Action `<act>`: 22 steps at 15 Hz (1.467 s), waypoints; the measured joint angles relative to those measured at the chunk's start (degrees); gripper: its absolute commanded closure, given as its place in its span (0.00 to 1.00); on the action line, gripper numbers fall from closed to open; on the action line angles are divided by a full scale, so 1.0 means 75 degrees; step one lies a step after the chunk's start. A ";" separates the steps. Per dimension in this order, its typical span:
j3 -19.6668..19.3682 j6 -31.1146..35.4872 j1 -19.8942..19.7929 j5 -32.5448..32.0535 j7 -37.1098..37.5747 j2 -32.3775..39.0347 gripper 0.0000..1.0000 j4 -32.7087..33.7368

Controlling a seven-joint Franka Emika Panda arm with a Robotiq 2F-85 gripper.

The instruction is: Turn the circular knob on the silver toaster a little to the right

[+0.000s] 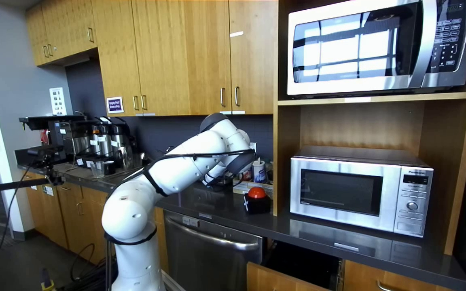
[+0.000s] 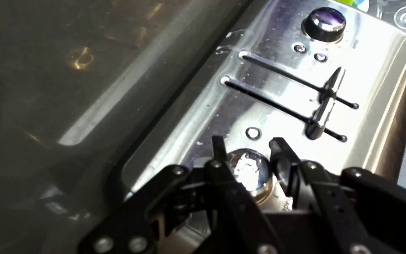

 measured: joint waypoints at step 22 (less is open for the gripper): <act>0.0228 0.0001 0.0063 0.1002 0.0237 -0.0353 0.88 -0.0931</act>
